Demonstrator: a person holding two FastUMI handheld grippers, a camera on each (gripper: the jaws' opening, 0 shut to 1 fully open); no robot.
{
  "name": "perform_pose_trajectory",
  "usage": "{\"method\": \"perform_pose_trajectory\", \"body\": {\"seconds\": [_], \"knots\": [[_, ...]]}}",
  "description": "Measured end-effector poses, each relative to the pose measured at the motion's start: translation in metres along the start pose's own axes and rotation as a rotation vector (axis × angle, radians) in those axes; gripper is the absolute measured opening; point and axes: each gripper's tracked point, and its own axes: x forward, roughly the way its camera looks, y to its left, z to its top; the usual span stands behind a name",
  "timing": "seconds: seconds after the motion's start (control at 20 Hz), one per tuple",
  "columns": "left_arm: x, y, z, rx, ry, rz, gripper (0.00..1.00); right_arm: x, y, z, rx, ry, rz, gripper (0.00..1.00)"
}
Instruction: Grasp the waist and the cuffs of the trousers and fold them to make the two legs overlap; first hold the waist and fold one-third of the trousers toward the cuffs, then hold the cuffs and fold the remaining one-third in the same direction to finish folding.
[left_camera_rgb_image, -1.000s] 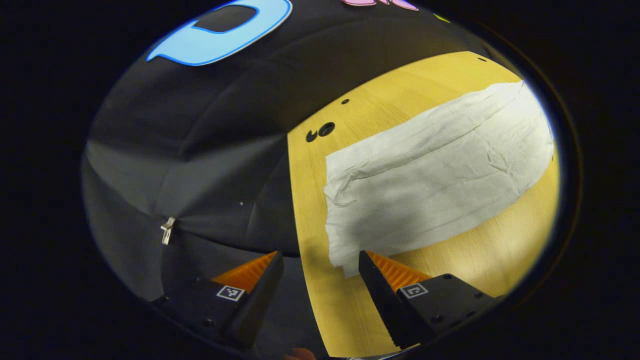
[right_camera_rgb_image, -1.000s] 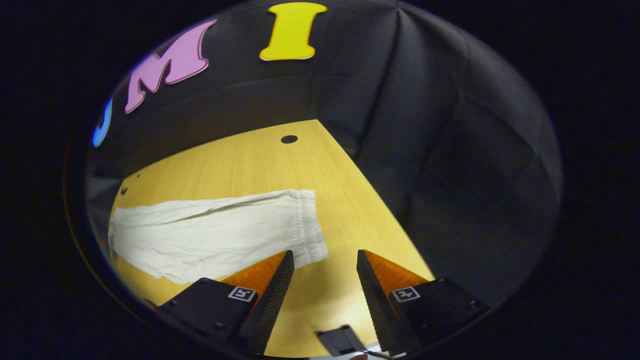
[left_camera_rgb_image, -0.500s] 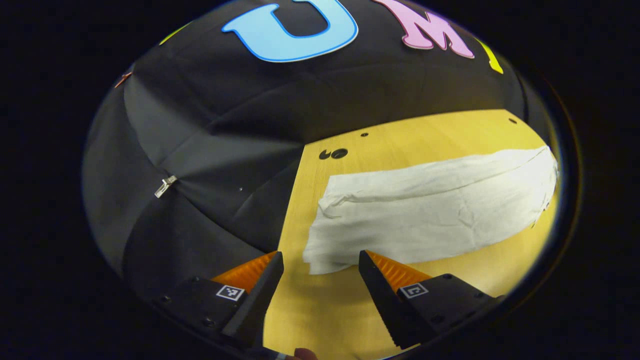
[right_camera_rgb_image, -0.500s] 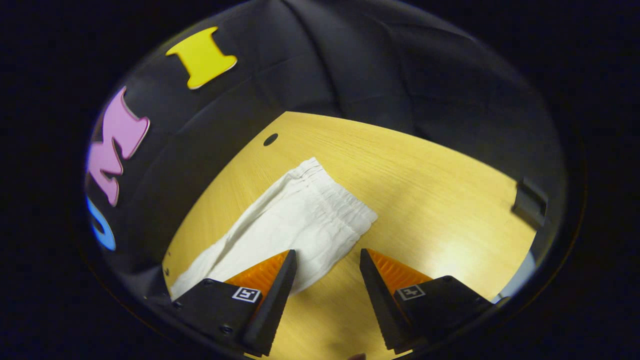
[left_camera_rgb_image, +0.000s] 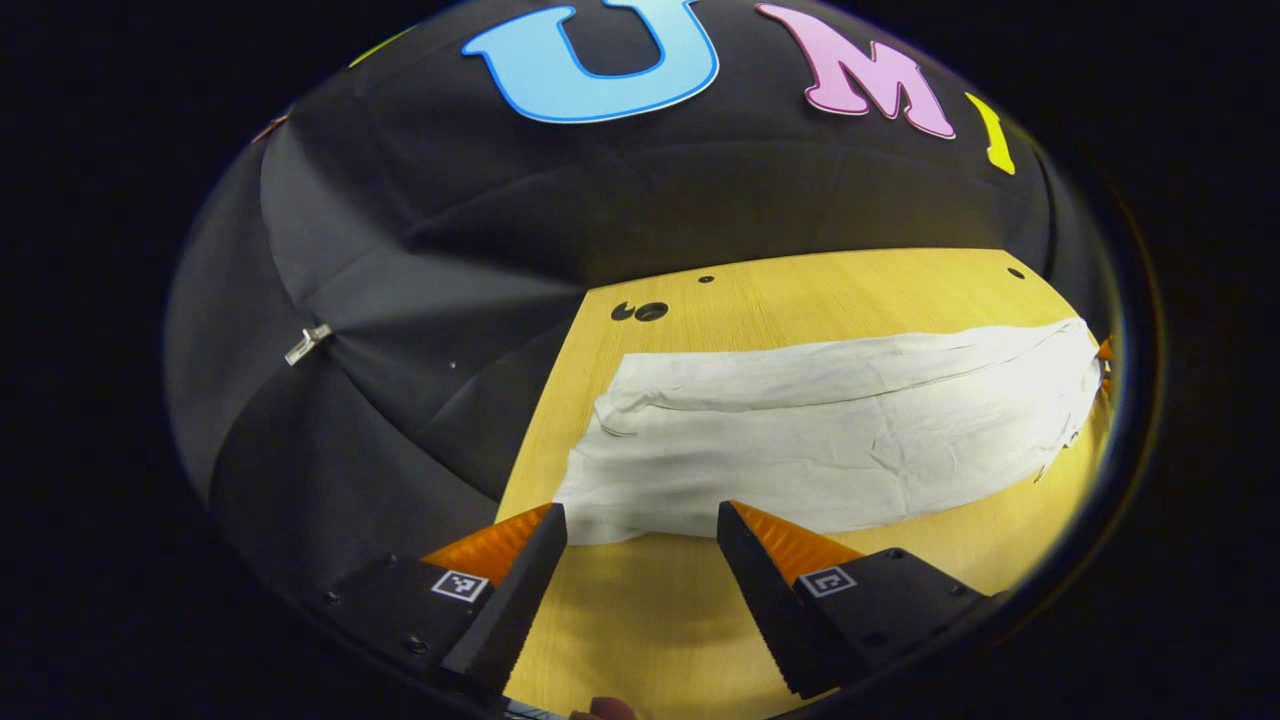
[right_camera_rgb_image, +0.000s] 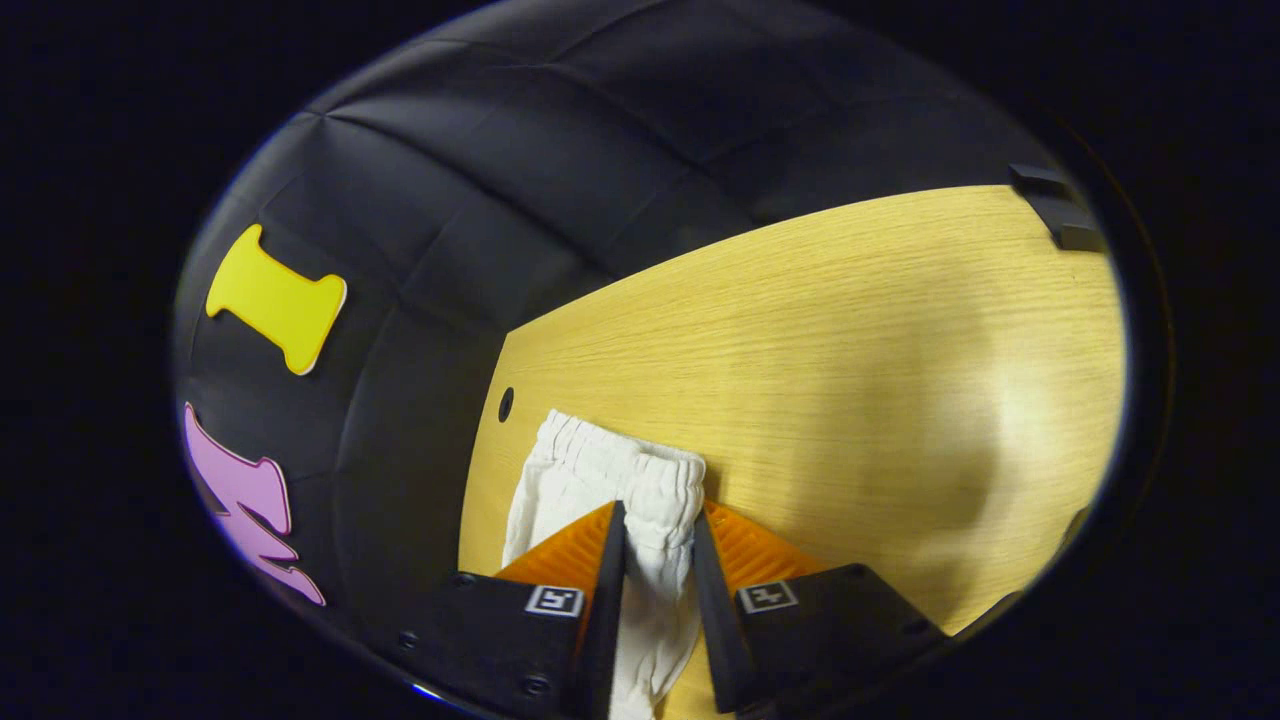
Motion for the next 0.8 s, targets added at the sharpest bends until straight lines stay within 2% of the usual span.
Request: {"method": "perform_pose_trajectory", "body": {"seconds": [0.1, 0.25, 0.35, 0.55, 0.6, 0.65, 0.7, 0.75, 0.8], "knots": [[-0.001, -0.017, 0.007, -0.057, -0.059, -0.047, 0.97, -0.004, 0.001, 0.001, -0.019, -0.014, 0.04, 0.2], [0.0, -0.039, 0.002, -0.112, -0.065, -0.109, 0.96, -0.007, 0.003, 0.006, -0.043, -0.023, 0.091, 0.2], [0.005, -0.047, -0.008, -0.128, -0.04, -0.125, 0.97, -0.008, 0.001, 0.006, -0.074, 0.001, 0.097, 0.2], [0.011, -0.069, -0.023, -0.218, -0.012, -0.198, 0.97, -0.029, 0.007, 0.033, -0.144, -0.049, 0.102, 0.2], [0.011, -0.076, -0.024, -0.255, -0.009, -0.224, 0.97, -0.035, 0.013, 0.039, -0.146, -0.06, 0.121, 0.2], [0.011, -0.084, -0.024, -0.319, -0.021, -0.287, 0.95, -0.046, 0.019, 0.051, -0.175, -0.078, 0.168, 0.2], [0.011, -0.086, -0.026, -0.348, -0.024, -0.304, 0.91, -0.056, 0.026, 0.056, -0.2, -0.089, 0.201, 0.2], [0.013, -0.087, -0.027, -0.379, -0.025, -0.316, 0.95, -0.066, 0.036, 0.057, -0.225, -0.098, 0.236, 0.2], [0.014, -0.087, -0.028, -0.415, -0.026, -0.324, 0.96, -0.074, 0.05, 0.057, -0.238, -0.106, 0.275, 0.2]]}}
